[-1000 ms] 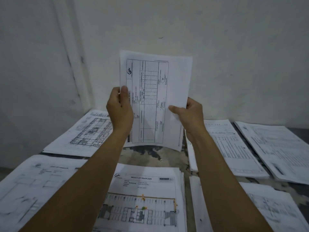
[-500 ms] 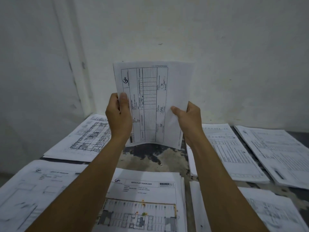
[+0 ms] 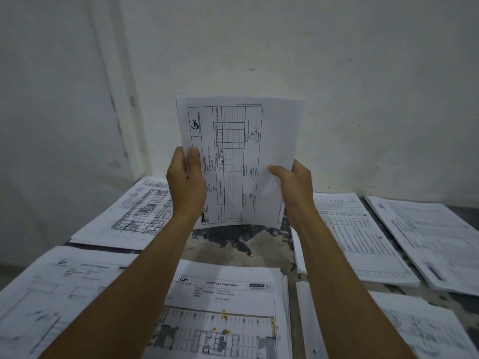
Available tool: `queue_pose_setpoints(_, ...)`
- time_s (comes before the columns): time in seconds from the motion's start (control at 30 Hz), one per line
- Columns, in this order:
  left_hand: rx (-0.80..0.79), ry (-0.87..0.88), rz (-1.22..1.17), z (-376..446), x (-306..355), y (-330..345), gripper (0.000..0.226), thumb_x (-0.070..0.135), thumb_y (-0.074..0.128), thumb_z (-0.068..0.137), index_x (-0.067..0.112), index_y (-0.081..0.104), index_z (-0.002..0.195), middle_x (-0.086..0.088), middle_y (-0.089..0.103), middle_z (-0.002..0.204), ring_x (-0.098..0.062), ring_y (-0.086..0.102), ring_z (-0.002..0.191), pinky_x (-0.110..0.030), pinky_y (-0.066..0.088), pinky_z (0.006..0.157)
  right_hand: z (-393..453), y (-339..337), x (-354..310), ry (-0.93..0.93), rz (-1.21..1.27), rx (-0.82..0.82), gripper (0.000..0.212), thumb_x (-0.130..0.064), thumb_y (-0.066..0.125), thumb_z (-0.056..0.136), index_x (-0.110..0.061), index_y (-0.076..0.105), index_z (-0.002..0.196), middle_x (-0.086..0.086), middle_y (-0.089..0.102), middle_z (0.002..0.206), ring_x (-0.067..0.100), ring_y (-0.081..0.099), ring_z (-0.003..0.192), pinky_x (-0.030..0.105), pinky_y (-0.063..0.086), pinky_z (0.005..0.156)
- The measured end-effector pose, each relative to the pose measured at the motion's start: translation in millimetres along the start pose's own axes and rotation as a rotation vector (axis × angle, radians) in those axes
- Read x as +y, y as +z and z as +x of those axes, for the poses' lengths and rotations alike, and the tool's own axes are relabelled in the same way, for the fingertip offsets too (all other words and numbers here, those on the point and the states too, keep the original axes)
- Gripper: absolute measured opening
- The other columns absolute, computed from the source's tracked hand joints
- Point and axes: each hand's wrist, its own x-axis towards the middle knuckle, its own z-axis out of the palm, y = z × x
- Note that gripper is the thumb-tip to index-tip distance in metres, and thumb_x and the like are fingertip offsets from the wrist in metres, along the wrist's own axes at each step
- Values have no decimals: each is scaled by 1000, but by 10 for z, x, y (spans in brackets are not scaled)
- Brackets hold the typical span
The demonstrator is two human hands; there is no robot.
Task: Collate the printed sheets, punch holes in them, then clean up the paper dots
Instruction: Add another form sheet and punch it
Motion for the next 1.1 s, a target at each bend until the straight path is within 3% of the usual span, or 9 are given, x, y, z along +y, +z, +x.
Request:
queue_pose_setpoints(0.1,0,-28,8,-32,-35,27,31,45,41,104,26,40,79,14,41,66,5,42,55,-6,35,51,2,31,25,-13,-8,5,11,-21,66,91,-31,64,95,-9,71,99,14,68,93,31,56,80)
queue_pose_setpoints(0.2,-8,-32,33,-46,-58,22,36,45,42,104,30,36,71,11,35,61,0,33,52,-14,30,48,4,50,39,-22,-42,-1,8,-24,60,96,-32,61,97,-16,67,95,6,64,90,24,51,76)
queue_pose_setpoints(0.4,-11,19,35,-19,30,-45,39,43,43,104,29,33,69,14,37,54,-1,30,50,-14,28,46,4,19,-24,-63,-86,14,8,-27,59,98,-31,60,105,-24,62,91,1,61,81,9,45,57)
queue_pose_setpoints(0.57,-6,89,5,63,238,-114,39,42,44,104,28,35,69,16,37,55,-1,30,52,-12,27,48,16,23,-215,-118,-72,21,8,-29,60,97,-29,61,105,-19,64,94,4,62,85,15,48,64)
queue_pose_setpoints(0.7,-1,117,3,144,351,-137,42,41,46,104,14,39,72,11,33,59,-4,27,56,-16,27,50,15,12,-337,-101,-14,-10,9,-24,62,96,-27,65,105,-17,68,93,2,65,84,14,51,63)
queue_pose_setpoints(0.9,-12,132,27,177,540,-132,43,39,46,104,26,30,66,13,32,55,-3,26,53,-14,25,50,-25,-53,-479,-59,9,-31,21,-24,62,97,-20,65,117,-9,69,103,7,64,89,18,51,68)
queue_pose_setpoints(1.1,-57,148,5,181,823,-88,48,37,50,103,14,35,63,9,32,56,-4,26,54,-16,24,49,-83,-342,-793,-81,-29,-36,8,-25,64,95,-28,67,102,-14,71,97,7,66,85,17,52,62)
